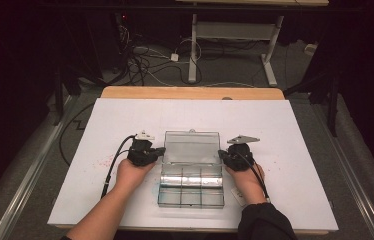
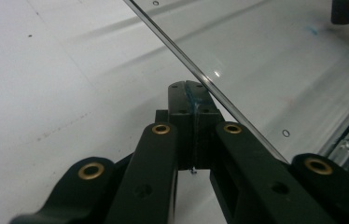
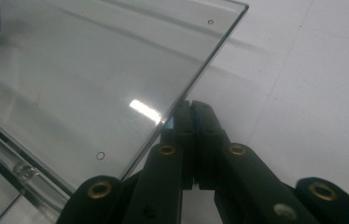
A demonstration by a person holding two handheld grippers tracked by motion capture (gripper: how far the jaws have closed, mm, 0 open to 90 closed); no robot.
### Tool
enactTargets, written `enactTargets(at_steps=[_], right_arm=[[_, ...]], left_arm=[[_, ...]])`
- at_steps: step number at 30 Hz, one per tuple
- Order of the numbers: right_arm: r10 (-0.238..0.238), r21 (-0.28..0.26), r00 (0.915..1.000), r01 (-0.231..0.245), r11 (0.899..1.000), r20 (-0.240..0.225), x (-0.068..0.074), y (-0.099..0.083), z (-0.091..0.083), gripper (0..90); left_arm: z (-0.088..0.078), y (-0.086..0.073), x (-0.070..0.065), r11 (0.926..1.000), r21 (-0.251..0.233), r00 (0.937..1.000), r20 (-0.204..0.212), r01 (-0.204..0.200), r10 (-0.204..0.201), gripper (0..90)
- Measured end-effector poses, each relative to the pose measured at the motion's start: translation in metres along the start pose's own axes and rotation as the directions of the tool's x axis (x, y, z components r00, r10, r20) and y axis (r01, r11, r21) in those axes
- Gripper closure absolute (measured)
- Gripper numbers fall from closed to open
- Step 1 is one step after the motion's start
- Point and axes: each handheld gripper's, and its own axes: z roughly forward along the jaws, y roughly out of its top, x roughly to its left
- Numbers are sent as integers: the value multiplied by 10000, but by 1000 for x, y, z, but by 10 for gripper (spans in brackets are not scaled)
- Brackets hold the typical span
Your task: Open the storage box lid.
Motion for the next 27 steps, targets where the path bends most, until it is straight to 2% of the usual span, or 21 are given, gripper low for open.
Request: enactTargets(at_steps=[6, 7, 11, 18, 27], right_arm=[[-77, 341, 9999, 74, 9994, 68, -2, -1, -1, 894], [-85, 368, 9999, 81, 9993, 100, -2, -1, -1, 894], [10, 336, 9999, -14, 9994, 109, -3, -1, -5, 894], [-37, -463, 10000, 40, 9989, 75, -3, -4, -24, 894], [-223, -1387, 9996, 195, 9901, -193, 4, -29, -57, 894]], left_arm=[[0, -2, 2, 9985, 542, 10000, 9, 10, -11, 880], [0, -2, 2, 9985, 536, 10000, 24, 92, -93, 880], [-4, -5, 2, 9990, 443, 10000, 8, -1, 1, 880], [-21, -17, 5, 9999, -98, 10000, -22, -91, 91, 879], [-50, -48, 0, 9956, -864, 9991, 181, -373, 390, 879]])
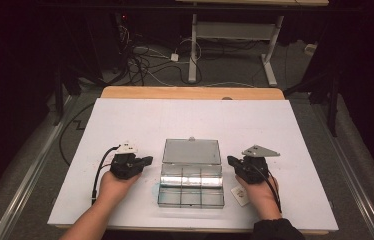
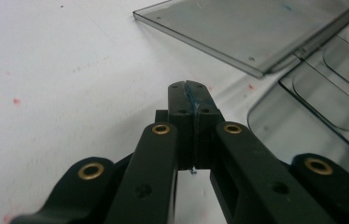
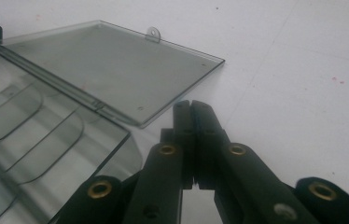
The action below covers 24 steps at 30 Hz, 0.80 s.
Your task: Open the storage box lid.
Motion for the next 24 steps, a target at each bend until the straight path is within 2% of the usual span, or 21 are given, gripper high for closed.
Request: enactTargets(at_steps=[3, 5, 9, 12, 15, 18, 22, 24], right_arm=[[-75, -288, 10000, 73, 9996, -58, 4, -6, -12, 894], [-144, -494, 9999, 140, 9987, -79, 6, -9, -20, 894], [-296, -761, 9995, 301, 9966, 77, 8, -21, -35, 894], [-349, -780, 9993, 356, 9963, 108, 9, -31, -44, 894], [-485, -810, 9988, 491, 9955, 89, 10, -39, -57, 894], [-599, -798, 9982, 600, 9950, 35, 15, -47, -72, 894], [-568, -836, 9983, 575, 9948, 107, 15, -56, -80, 892], [-446, -863, 9989, 456, 9952, 143, 12, -57, -79, 891]], left_arm=[[-10, -9, -4, 9994, -210, 9996, 15, -287, 287, 879], [-15, -14, -7, 9991, -178, 9992, -20, -395, 394, 879], [-28, -24, -11, 9985, -408, 9993, 65, -371, 374, 879], [-39, -31, -14, 9978, -391, 9985, 119, -535, 540, 879], [-53, -39, -19, 9969, -554, 9979, 272, -567, 583, 879], [-63, -46, -24, 9949, -672, 9967, 247, -758, 776, 879], [-59, -47, -23, 9933, -692, 9956, 92, -928, 936, 877], [-54, -47, -20, 9940, -676, 9963, 59, -855, 861, 867]])
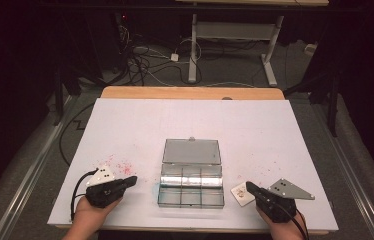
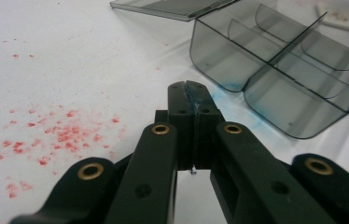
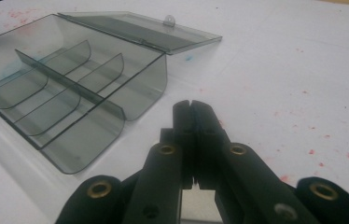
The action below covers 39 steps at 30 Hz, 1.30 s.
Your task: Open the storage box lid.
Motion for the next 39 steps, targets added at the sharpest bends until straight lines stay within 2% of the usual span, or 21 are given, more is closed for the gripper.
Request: enactTargets(at_steps=[1, 2, 3, 5, 9, 11, 15, 19, 21, 23, 25, 27, 30, 36, 39], right_arm=[[27, -26, 10000, -27, 10000, 9, -1, 0, 0, 891], [127, -63, 9999, -127, 9999, 71, -2, 0, -1, 890], [18, -162, 10000, -17, 9999, 62, -3, -1, -1, 887], [121, -152, 9999, -119, 9998, 96, -6, -2, 0, 826], [274, 60, 9996, -274, 9996, 9, -9, -6, 5, 720], [222, 211, 9998, -222, 9995, -13, -11, -7, 9, 651], [262, 383, 9996, -263, 9989, 43, -12, -9, 15, 457], [281, 530, 9996, -276, 9982, -100, -13, -10, 18, 289], [277, 388, 9996, -273, 9989, -97, -12, -9, 18, 199], [207, 256, 9997, -210, 9995, 127, -11, -7, 17, 122], [161, 51, 9992, -163, 9999, 365, -10, -5, 15, 20], [150, 38, 9983, -152, 9999, 563, -9, -3, 14, 0], [121, 6, 9976, -122, 9999, 685, -10, -2, 13, 0], [104, 255, 9976, -122, 9996, 689, -11, -3, 16, 0], [163, 419, 9975, -192, 9989, 687, -11, -2, 18, 0]], left_arm=[[2, 0, 2, 10000, 6, 10000, 17, 64, -64, 831], [3, 0, 3, 10000, -16, 10000, -5, 84, -84, 830], [3, -1, 5, 9999, -3, 9999, 2, 140, -140, 830], [4, -1, 6, 9997, -59, 9997, -51, 231, -231, 789], [8, 1, 11, 9993, -62, 9993, 101, 367, -366, 599], [10, 1, 11, 9997, 20, 9997, 28, 250, -250, 523], [13, 0, 12, 9998, 195, 9999, 88, 100, -102, 386], [12, 0, 13, 9995, 125, 9996, 21, 280, -280, 219], [11, 0, 13, 9997, 45, 9997, 16, 254, -254, 166], [10, 0, 14, 9996, -42, 9996, 25, 292, -292, 135], [10, 1, 15, 9991, 16, 9989, 165, 432, -432, 46], [8, 3, 16, 9989, -132, 9989, 177, 442, -440, 0], [6, 4, 17, 9979, -435, 9988, 175, 470, -462, 0], [9, 3, 22, 9986, -387, 9992, -157, 353, -359, 0], [9, 1, 25, 9981, -395, 9988, -152, 468, -474, 0]])
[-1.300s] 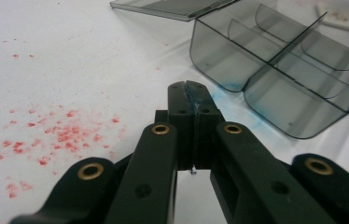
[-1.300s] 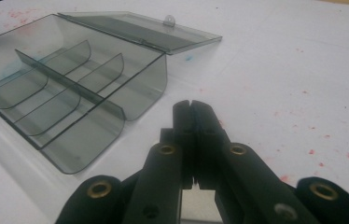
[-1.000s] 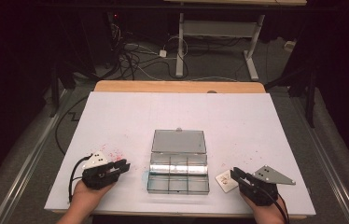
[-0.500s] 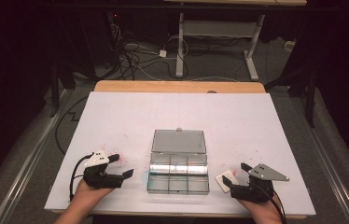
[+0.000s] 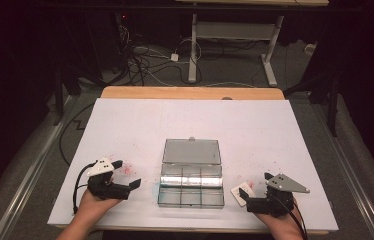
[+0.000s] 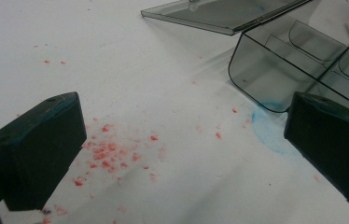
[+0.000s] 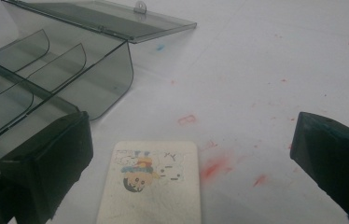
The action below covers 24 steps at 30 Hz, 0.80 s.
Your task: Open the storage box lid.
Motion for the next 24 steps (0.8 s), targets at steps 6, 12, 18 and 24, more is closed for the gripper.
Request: enactTargets(at_steps=[6, 12, 18, 24], right_arm=[[-46, 825, 10000, 46, 9966, 3, 3, 0, 7, 45], [112, 1428, 9999, -106, 9897, -37, 9, -4, 6, 122], [-26, 1729, 9998, 57, 9849, -185, 18, -9, 7, 211], [-278, 1903, 9996, 294, 9813, -108, 23, -10, 13, 220]], left_arm=[[-1, 0, 4, 9998, 207, 10000, 44, 9, -10, 0], [-1, -2, 6, 9995, 213, 9990, 387, 235, -243, 0], [3, -4, -1, 9986, 365, 9984, 414, -392, 377, 0], [2, -4, 1, 9989, 347, 9980, 550, -326, 306, 0]])
